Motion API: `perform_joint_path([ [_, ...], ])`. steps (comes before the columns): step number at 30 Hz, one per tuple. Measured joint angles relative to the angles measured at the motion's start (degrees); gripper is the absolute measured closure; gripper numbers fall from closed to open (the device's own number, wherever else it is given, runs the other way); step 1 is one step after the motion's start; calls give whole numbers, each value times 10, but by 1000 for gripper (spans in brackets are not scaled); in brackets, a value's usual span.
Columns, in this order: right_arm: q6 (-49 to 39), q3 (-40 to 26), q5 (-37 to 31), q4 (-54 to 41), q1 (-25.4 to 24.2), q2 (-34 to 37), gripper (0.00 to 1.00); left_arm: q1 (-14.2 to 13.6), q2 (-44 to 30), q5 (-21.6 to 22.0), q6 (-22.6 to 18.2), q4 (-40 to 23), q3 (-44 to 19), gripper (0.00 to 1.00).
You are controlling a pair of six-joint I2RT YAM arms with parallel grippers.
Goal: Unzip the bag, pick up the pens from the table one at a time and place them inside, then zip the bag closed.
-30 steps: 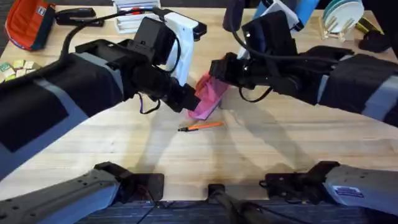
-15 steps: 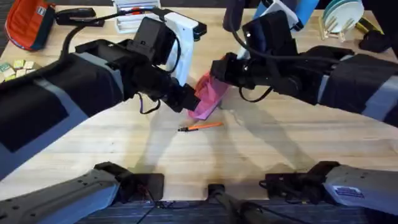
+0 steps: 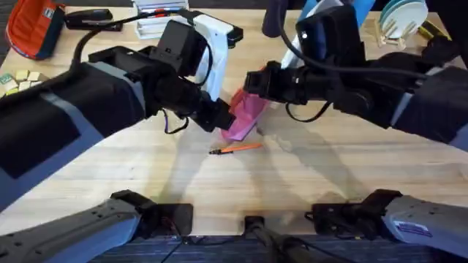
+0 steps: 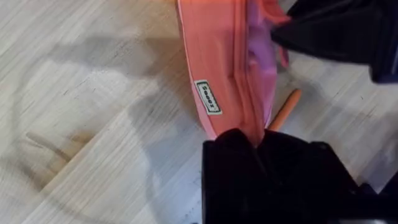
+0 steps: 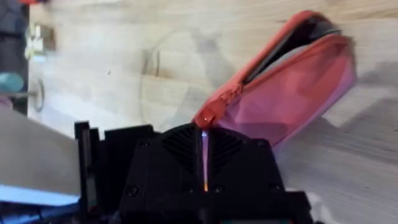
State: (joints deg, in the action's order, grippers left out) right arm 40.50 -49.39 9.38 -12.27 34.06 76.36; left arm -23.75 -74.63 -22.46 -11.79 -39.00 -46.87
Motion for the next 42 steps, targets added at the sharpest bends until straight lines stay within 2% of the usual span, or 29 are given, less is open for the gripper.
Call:
perform_joint_path([
  [10,-73,0,58,-56,0,0,970,0,0,-1,0,0,0,959],
  [22,-185,0,139,-62,15,0,970,0,0,-3,0,0,0,959],
  [27,-252,-2,115,-57,43,0,972,0,0,2,-9,-7,0,959],
  [36,-278,-3,91,-58,52,-8,971,0,0,2,-13,-5,0,959],
  [39,-281,-3,72,-62,56,-16,868,0,0,0,-13,-4,0,959],
  [42,-285,-3,49,-65,57,-33,617,0,0,-1,-13,-4,0,958],
])
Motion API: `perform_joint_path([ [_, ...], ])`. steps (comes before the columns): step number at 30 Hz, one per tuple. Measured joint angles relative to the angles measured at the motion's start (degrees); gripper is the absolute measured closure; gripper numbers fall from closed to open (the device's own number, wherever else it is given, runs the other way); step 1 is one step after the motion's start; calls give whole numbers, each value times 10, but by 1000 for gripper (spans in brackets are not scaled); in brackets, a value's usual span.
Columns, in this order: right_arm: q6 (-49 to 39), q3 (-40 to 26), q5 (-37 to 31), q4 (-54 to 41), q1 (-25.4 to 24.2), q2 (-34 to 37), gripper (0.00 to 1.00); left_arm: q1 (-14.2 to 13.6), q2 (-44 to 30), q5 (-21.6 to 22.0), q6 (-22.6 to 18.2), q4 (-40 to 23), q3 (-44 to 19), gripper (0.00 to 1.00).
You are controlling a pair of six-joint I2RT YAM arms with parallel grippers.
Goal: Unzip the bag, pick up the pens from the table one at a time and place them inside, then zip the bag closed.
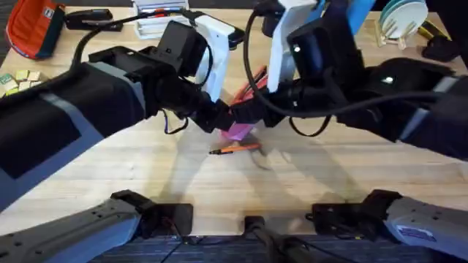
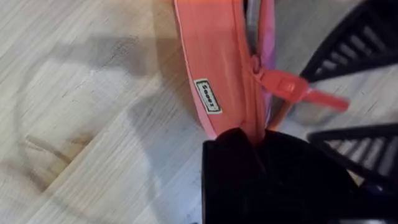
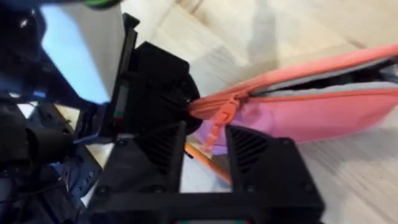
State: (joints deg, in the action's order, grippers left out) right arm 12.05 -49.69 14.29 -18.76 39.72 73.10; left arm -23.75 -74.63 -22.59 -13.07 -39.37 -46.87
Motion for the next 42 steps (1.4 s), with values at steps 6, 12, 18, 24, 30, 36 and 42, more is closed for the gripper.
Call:
perform_joint_path([
  [6,-1,0,-57,-44,-3,-41,13,0,0,-1,0,1,0,959],
  [12,-31,0,-55,-85,-13,-64,5,0,0,-1,7,3,0,959],
  [18,-80,-10,-55,-120,-39,-70,4,0,0,-1,7,4,0,959],
  [24,-144,-65,-55,-160,-68,-61,4,0,0,-1,7,4,0,959],
  [30,-204,-120,-55,-191,-90,-21,5,0,0,-1,7,4,0,959],
  [36,-264,-175,-55,-246,-109,30,5,0,0,-1,7,4,0,959],
  [42,-328,-228,-55,-271,-131,69,5,0,0,-1,7,4,0,959],
])
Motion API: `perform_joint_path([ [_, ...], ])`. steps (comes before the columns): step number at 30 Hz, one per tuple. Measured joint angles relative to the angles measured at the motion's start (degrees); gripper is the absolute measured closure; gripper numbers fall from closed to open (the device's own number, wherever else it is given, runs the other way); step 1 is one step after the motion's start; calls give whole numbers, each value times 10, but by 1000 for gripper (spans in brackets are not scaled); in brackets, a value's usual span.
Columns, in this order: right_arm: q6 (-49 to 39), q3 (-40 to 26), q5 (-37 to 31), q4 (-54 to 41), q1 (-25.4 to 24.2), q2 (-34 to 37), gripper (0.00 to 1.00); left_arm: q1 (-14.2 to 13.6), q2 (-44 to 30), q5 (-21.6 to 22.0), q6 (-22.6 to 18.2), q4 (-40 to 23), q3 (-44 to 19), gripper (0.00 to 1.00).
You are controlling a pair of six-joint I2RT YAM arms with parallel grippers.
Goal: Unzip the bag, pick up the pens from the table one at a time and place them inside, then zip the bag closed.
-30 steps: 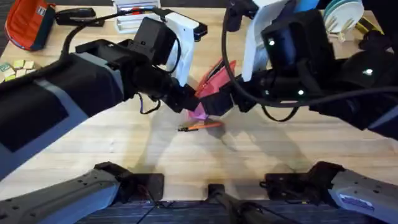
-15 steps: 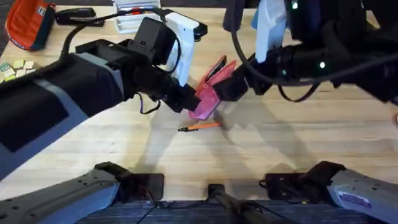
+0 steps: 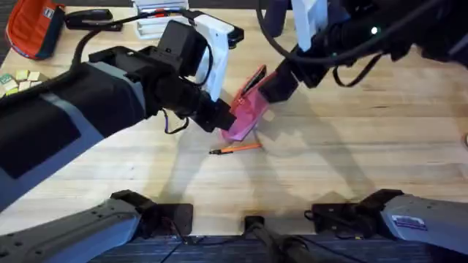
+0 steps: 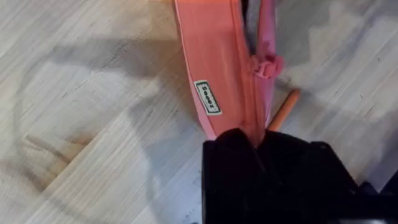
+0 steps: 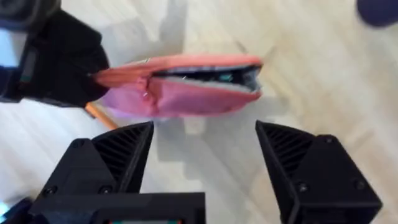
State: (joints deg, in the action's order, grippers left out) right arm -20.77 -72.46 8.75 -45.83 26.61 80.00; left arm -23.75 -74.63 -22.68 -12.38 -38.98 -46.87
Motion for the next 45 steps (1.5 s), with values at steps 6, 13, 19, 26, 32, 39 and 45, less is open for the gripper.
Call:
perform_joint_path([
  [6,-61,-16,0,67,-24,10,5,0,0,0,0,0,0,959],
  [13,-269,-16,-2,124,-32,10,4,0,0,0,0,0,0,959],
  [19,-354,-16,-2,126,-32,10,4,0,0,0,0,0,0,959],
  [26,-429,-16,5,124,-32,16,4,0,0,0,0,0,0,959],
  [32,-467,-16,52,121,-33,20,150,0,0,0,0,0,0,959],
  [39,-481,-16,73,91,-35,32,514,0,0,0,0,0,0,959],
  [45,-485,-16,76,80,-35,50,969,0,0,0,0,0,0,959],
])
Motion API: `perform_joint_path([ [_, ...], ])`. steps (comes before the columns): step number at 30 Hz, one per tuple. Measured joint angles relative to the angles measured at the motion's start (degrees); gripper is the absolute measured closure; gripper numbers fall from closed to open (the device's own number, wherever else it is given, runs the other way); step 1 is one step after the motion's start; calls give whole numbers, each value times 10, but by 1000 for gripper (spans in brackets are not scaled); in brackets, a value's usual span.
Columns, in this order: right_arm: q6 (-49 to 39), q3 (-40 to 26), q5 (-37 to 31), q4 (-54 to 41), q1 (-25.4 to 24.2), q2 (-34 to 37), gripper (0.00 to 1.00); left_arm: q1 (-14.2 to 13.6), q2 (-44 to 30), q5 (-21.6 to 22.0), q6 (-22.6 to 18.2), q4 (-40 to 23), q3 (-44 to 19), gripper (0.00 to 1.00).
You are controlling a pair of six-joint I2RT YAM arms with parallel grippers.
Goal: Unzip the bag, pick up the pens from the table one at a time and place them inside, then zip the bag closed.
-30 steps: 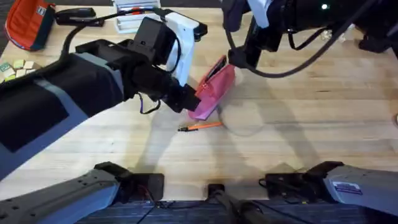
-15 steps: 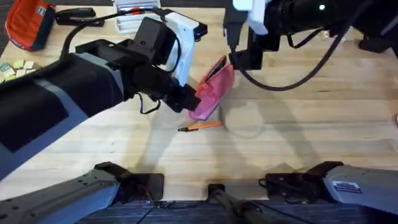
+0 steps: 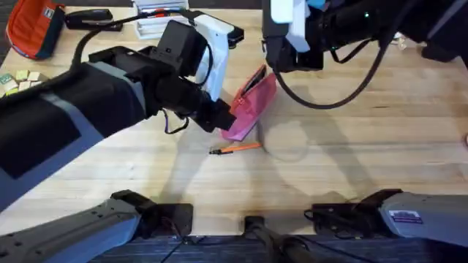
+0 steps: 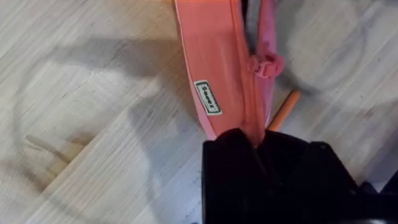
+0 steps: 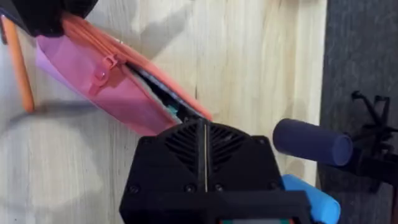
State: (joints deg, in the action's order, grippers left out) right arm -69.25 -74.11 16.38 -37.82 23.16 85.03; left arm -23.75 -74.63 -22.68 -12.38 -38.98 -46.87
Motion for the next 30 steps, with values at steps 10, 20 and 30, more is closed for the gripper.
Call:
perform_joint_path([
  [10,-2,0,32,-1,-1,47,971,0,0,0,0,0,0,958],
  [20,-28,0,66,-22,-1,74,971,0,0,0,1,0,0,958],
  [30,-49,0,72,-27,-1,77,972,0,0,0,9,7,0,502],
])
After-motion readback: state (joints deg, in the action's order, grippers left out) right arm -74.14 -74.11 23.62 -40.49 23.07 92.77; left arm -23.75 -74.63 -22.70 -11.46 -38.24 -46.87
